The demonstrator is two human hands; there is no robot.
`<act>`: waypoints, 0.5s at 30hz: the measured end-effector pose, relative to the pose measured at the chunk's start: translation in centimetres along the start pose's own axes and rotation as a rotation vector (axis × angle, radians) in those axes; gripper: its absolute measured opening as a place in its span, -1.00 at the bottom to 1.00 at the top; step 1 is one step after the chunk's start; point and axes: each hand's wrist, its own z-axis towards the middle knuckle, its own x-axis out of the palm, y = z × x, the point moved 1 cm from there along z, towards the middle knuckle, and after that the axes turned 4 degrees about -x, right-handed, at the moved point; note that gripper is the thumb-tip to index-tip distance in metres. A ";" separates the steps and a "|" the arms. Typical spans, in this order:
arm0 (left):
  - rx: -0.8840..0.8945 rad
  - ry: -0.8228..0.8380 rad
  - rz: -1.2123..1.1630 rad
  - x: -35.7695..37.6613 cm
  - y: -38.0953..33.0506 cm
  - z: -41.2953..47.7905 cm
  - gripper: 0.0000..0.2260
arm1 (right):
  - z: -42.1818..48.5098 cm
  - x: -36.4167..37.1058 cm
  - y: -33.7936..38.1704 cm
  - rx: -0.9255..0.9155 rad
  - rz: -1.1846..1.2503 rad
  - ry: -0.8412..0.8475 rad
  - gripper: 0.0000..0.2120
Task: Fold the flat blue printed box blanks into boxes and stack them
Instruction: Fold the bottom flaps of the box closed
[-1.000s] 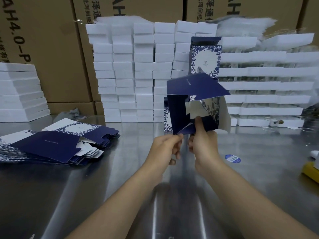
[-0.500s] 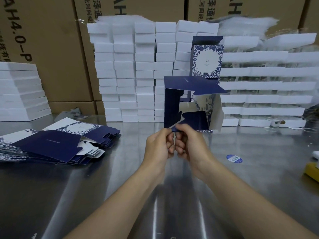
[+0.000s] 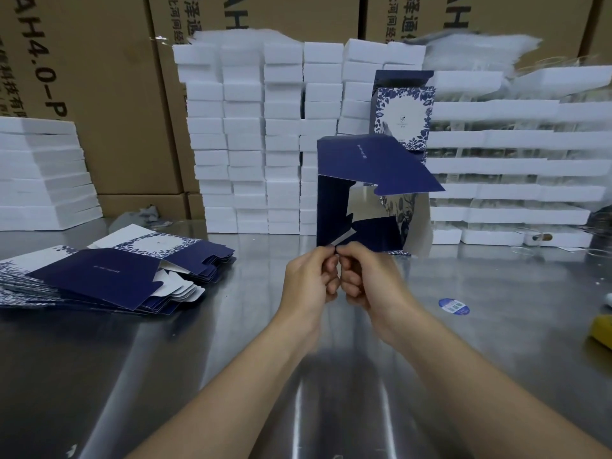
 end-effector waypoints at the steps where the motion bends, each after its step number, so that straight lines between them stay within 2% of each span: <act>1: 0.001 -0.004 -0.010 -0.1 -0.1 0.1 -0.59 | 0.1 -0.1 0.0 0.002 0.022 -0.037 -0.66; 4: -0.013 -0.012 -0.049 -0.2 -0.2 0.1 -0.61 | 0.3 -0.6 0.3 -0.014 0.114 -0.147 -0.63; 7: -0.029 -0.027 -0.047 -0.3 0.0 -0.1 -0.63 | 0.3 -0.6 0.3 -0.047 0.105 -0.159 -0.59; 12: -0.046 0.031 -0.011 -0.2 -0.2 -0.1 -0.58 | 0.4 0.0 0.0 -0.012 0.161 -0.043 -0.57; 15: -0.031 0.033 0.016 0.2 0.2 0.0 -0.51 | 0.4 0.4 -0.5 -0.007 0.103 0.015 -0.62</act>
